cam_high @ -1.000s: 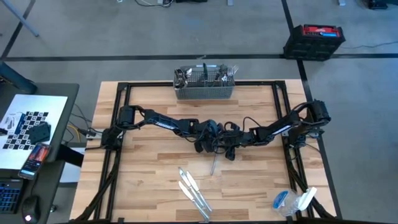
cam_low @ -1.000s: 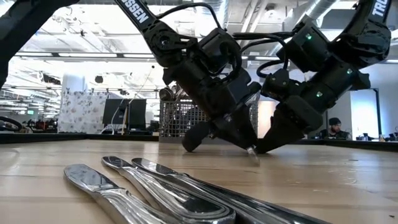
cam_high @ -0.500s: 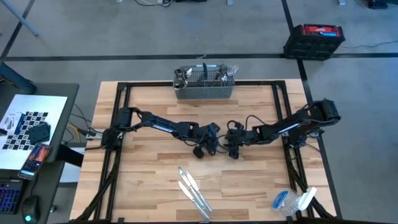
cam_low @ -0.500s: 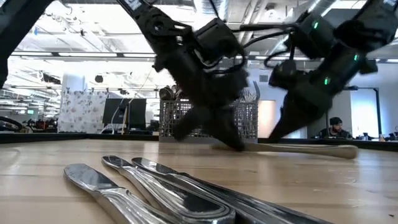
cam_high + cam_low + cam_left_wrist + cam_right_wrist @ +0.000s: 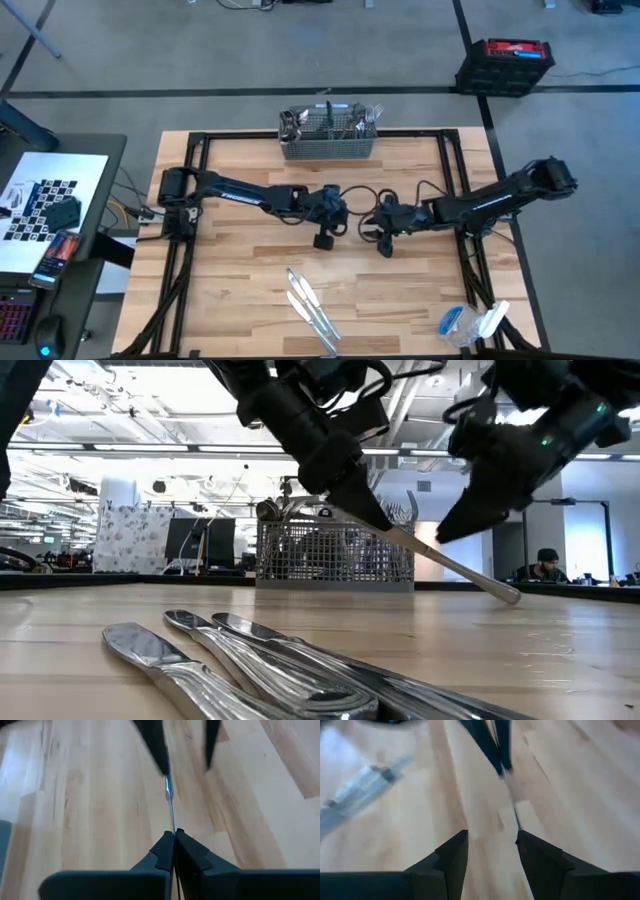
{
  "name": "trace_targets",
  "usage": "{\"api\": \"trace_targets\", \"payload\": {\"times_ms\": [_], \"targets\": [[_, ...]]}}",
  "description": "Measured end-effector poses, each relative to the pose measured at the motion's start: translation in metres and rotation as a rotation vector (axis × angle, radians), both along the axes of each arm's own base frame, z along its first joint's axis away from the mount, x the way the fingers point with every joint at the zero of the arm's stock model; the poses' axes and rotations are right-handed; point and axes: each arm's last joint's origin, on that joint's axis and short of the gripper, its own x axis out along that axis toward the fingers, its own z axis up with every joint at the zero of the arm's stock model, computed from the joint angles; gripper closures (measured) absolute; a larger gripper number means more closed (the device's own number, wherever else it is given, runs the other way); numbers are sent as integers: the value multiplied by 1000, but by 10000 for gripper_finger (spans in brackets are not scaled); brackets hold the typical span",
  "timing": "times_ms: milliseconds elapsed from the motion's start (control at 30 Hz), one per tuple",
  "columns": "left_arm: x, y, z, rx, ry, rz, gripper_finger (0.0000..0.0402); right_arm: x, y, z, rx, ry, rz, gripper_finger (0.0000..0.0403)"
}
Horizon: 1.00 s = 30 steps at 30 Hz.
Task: Sort silverware
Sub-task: Put the silver table knife into the gray organizer
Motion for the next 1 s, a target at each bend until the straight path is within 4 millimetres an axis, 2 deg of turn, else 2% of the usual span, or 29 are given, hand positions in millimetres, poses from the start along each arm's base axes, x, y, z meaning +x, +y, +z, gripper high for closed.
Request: {"api": "trace_targets", "payload": {"times_ms": [333,400,500,533,633,733,867,1000], "targets": [[1,-10,1,-6,-15,-16,401,19,-7,-23,-46,41,-7,284],[1,-11,1,-6,-16,-18,401,23,-6,-21,-55,37,5,300],[1,-13,2,8,-17,-29,401,27,-4,-14,-92,26,46,374],[1,-13,3,20,-20,-36,401,27,-3,-12,-105,30,65,386],[1,-14,4,42,-12,-51,401,31,-4,-2,-120,68,77,397],[0,-14,7,35,28,8,395,34,-5,7,-140,107,87,400],[-3,-13,24,30,165,68,359,41,-8,20,-172,90,90,401],[-15,-6,61,-33,281,183,312,54,-25,40,-220,33,76,402]]}}
